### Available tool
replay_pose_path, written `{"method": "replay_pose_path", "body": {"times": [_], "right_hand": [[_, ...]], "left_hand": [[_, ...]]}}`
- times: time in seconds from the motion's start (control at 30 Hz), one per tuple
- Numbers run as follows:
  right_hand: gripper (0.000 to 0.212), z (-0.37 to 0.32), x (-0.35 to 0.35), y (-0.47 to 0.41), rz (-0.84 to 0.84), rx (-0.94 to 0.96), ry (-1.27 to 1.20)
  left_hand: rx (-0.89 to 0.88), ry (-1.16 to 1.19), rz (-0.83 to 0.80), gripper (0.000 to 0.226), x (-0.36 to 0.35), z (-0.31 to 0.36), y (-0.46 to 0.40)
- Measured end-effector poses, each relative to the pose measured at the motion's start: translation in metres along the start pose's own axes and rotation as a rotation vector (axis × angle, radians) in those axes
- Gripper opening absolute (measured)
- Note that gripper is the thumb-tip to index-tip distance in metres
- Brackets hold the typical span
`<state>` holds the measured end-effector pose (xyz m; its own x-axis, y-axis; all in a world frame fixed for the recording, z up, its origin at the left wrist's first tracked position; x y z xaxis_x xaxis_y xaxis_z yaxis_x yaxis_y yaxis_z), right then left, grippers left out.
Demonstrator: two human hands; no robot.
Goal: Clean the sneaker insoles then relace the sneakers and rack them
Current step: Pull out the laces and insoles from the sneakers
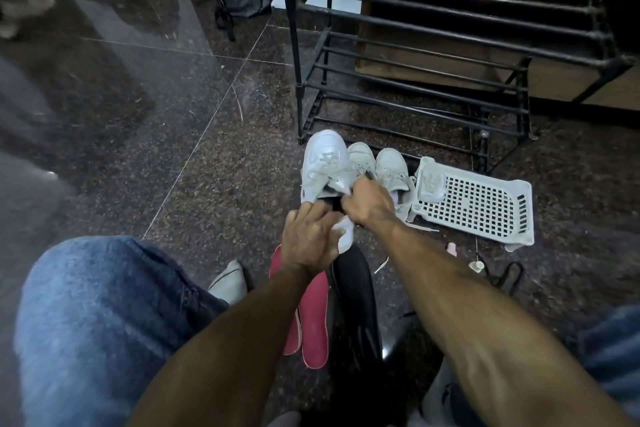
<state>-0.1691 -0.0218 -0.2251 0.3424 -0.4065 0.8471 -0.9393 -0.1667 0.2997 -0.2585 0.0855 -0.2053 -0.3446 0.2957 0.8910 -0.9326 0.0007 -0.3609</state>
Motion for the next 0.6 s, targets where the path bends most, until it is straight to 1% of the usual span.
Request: {"method": "replay_pose_path", "body": {"times": [0.03,0.07,0.1,0.13,0.17,0.2,0.23,0.3,0.33,0.37,0.47,0.57,0.6], "right_hand": [[0.018,0.008,0.001,0.005,0.02,0.003,0.016],[0.02,0.015,0.002,0.011,0.034,0.014,0.037],[0.022,0.022,0.002,0.017,0.04,0.031,0.066],[0.023,0.028,0.003,0.023,0.047,0.046,0.097],[0.024,0.034,0.003,0.028,0.053,0.06,0.127],[0.025,0.039,0.004,0.035,0.056,0.07,0.151],[0.026,0.042,0.003,0.041,0.054,0.081,0.165],[0.027,0.046,-0.001,0.055,0.041,0.099,0.186],[0.028,0.048,-0.004,0.062,0.03,0.101,0.198],[0.029,0.05,-0.007,0.07,0.022,0.096,0.209],[0.03,0.069,-0.016,0.093,-0.007,0.027,0.183],[0.033,0.098,-0.026,0.116,-0.009,-0.09,0.14],[0.035,0.107,-0.03,0.122,-0.008,-0.134,0.119]], "left_hand": [[0.039,0.085,-0.019,0.024,0.0,-0.002,-0.002],[0.135,0.191,-0.023,0.032,0.002,-0.007,-0.006],[0.275,0.302,0.003,0.037,0.006,-0.016,-0.01],[0.43,0.395,0.053,0.04,0.012,-0.025,-0.011],[0.577,0.469,0.063,0.039,0.01,-0.035,-0.012],[0.679,0.52,-0.003,0.038,0.002,-0.042,-0.014],[0.729,0.56,-0.149,0.037,-0.012,-0.043,-0.017],[0.704,0.6,-0.498,0.035,-0.041,-0.027,-0.016],[0.684,0.579,-0.599,0.033,-0.051,-0.019,-0.012],[0.681,0.553,-0.634,0.03,-0.057,-0.014,-0.008],[0.67,0.554,-0.646,0.026,-0.074,0.002,0.005],[0.52,0.553,-0.718,0.03,-0.093,0.026,0.02],[0.503,0.555,-0.742,0.031,-0.1,0.032,0.026]]}}
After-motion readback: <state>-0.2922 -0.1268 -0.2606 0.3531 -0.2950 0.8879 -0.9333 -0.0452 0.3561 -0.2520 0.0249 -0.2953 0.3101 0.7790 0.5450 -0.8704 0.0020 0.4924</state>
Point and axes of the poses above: each hand's wrist, its own y-axis away from the middle knuckle, its own x-axis out of the back of the hand, z = x × y, the point moved 8 cm from there along -y, towards the middle knuckle, and after that the axes turned 6 degrees about x, right-handed, at the moved point
